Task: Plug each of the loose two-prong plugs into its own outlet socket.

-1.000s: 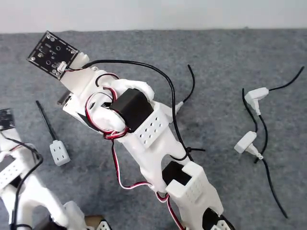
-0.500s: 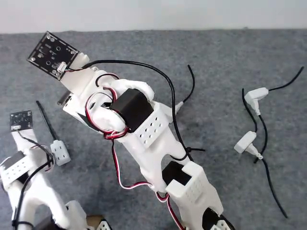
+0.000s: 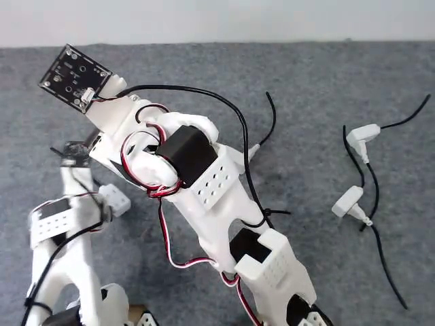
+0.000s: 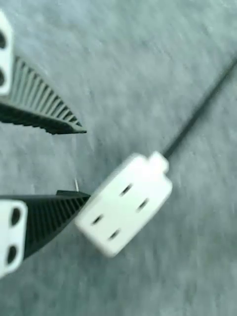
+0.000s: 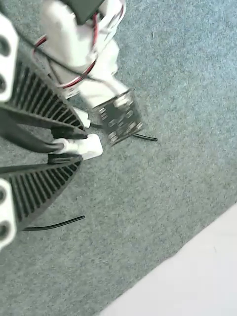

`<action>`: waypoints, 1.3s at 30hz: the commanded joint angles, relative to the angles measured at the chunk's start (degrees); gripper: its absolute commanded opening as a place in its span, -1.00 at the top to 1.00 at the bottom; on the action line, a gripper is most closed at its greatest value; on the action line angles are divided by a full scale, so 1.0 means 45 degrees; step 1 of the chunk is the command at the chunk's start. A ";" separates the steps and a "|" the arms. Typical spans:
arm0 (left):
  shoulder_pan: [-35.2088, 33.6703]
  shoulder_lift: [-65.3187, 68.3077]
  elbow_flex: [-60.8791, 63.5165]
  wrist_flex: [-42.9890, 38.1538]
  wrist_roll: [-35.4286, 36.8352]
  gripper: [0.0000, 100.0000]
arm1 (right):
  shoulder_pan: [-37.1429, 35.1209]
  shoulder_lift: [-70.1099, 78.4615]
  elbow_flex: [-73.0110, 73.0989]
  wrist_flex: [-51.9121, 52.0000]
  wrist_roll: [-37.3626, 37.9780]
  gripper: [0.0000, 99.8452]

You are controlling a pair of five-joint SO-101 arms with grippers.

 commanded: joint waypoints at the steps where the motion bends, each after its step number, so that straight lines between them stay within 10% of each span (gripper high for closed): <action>1: -0.2794 -0.0176 -0.1084 0.0195 -0.0488 0.62 | 0.0205 -0.0713 0.0000 0.0537 0.0137 0.98; 9: -0.7873 -0.0176 -0.2335 0.1524 -0.0821 0.62 | -0.0147 -0.0674 0.2735 0.0459 0.0000 0.98; 21: -1.1565 -0.2344 -0.2335 0.5607 -0.0781 0.62 | -0.1397 0.0498 0.3946 -0.0498 0.0078 0.98; 39: -1.2190 -1.2698 0.2178 0.5626 -0.0567 0.62 | -0.2706 0.2764 0.3868 -0.0850 0.1035 0.98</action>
